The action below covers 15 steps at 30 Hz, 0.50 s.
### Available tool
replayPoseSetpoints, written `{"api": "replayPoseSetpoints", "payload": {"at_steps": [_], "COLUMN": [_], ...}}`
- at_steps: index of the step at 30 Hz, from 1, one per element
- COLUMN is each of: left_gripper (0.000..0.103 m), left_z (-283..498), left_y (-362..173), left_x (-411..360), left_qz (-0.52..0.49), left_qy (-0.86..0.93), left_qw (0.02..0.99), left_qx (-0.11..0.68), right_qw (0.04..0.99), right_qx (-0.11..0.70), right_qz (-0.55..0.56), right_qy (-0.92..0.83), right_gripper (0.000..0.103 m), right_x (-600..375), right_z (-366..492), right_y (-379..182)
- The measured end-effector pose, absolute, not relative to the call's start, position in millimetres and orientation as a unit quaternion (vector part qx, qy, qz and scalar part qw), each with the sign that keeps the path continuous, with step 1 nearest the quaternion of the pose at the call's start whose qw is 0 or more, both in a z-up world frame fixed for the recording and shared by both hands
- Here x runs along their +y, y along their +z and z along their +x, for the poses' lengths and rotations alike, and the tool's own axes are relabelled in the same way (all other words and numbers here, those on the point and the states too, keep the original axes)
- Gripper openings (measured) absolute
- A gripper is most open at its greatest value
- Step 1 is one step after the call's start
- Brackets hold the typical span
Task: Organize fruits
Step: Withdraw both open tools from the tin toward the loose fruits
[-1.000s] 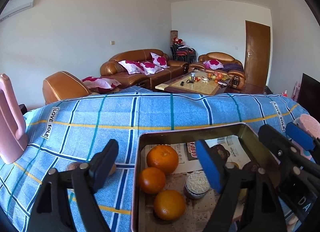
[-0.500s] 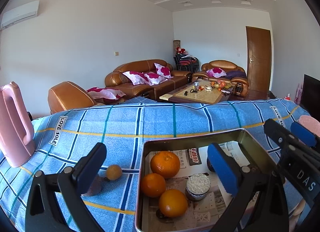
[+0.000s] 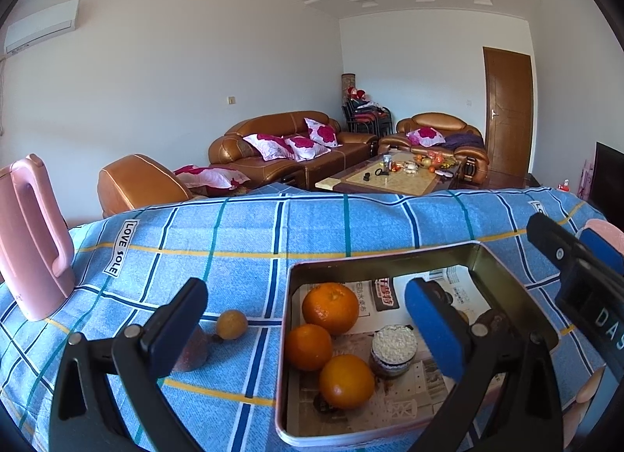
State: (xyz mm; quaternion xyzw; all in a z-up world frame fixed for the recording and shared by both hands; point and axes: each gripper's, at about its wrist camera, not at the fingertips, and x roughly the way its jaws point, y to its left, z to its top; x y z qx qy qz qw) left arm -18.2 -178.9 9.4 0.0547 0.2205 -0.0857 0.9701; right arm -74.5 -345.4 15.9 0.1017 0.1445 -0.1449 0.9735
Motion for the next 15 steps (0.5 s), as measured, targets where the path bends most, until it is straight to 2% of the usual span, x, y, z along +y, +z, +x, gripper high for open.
{"api": "replayPoseSetpoints", "payload": {"at_steps": [15], "left_gripper": [0.103], "left_z": [-32.5], "left_y": [6.9], "left_x": [-165.5], "left_qz": [0.054], "left_qy": [-0.089], "left_qw": [0.968], "left_qx": [0.227], "right_qw": [0.972], "right_qx": [0.134], "right_qz": [0.082], "right_qy": [-0.174], "right_gripper": [0.084], "right_x": [-326.2], "right_z": [-93.6], "right_y": [19.1]}}
